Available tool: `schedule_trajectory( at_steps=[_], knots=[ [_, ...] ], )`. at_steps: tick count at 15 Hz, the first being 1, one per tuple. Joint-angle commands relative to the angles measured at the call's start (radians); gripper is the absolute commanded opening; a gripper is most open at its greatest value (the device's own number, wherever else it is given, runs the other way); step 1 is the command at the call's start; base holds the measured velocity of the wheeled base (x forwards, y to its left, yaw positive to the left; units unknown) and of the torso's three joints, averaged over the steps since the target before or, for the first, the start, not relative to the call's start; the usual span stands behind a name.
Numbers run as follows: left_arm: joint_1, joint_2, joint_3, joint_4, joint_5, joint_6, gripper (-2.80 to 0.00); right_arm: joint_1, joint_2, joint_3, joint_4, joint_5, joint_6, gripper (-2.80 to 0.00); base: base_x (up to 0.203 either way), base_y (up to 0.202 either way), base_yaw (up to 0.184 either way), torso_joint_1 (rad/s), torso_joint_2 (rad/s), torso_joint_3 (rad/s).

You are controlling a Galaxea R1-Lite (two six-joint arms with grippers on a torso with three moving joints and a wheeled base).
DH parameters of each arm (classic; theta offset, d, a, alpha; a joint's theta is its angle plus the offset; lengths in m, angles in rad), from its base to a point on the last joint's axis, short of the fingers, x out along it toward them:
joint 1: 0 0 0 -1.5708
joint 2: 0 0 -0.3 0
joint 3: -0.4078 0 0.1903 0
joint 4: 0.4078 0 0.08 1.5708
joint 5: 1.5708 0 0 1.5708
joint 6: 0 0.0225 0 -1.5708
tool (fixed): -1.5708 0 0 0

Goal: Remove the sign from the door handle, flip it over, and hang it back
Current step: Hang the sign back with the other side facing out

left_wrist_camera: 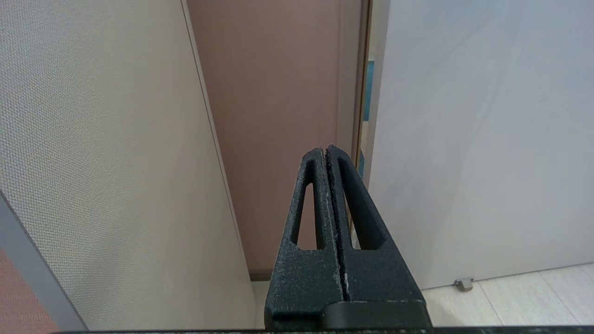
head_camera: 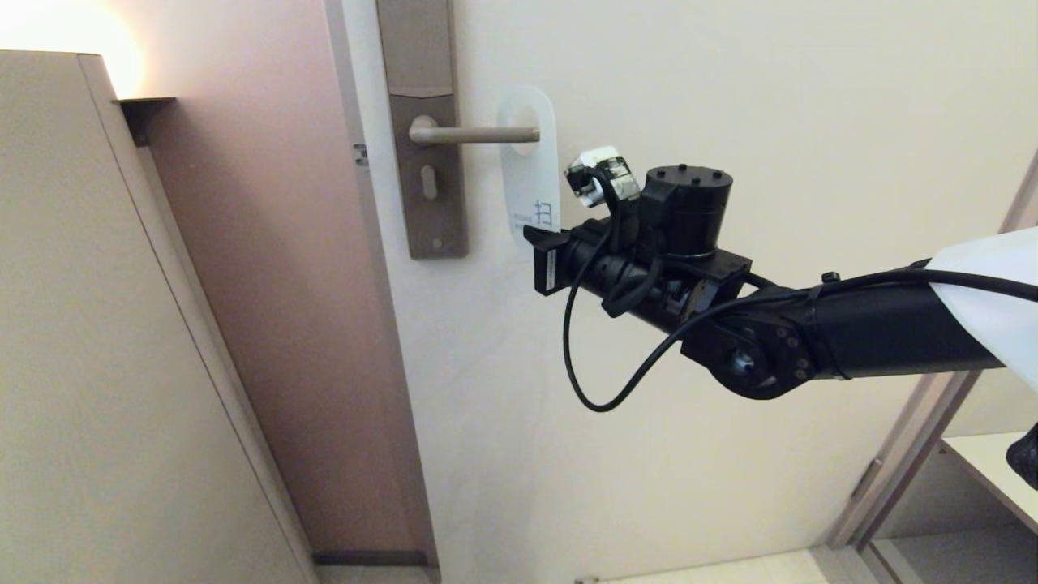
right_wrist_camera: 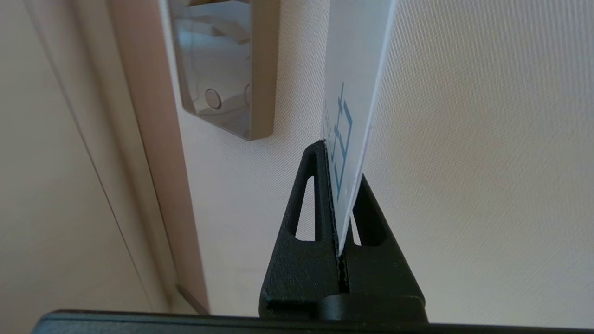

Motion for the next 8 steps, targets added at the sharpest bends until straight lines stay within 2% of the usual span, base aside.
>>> schedule_trajectory(
  at_steps=[1,8],
  knots=[
    [0.001,0.000,0.000,0.000,0.000,0.000,-2.80,0.021,0.006,-0.001,-0.002,-0.034,0.020,-2.80,0.000,0.000,0.000,0.000,0.00,0.000],
    [0.001,0.000,0.000,0.000,0.000,0.000,-2.80,0.120,0.027,-0.014,-0.001,-0.106,0.023,-2.80,0.000,0.000,0.000,0.000,0.00,0.000]
  ],
)
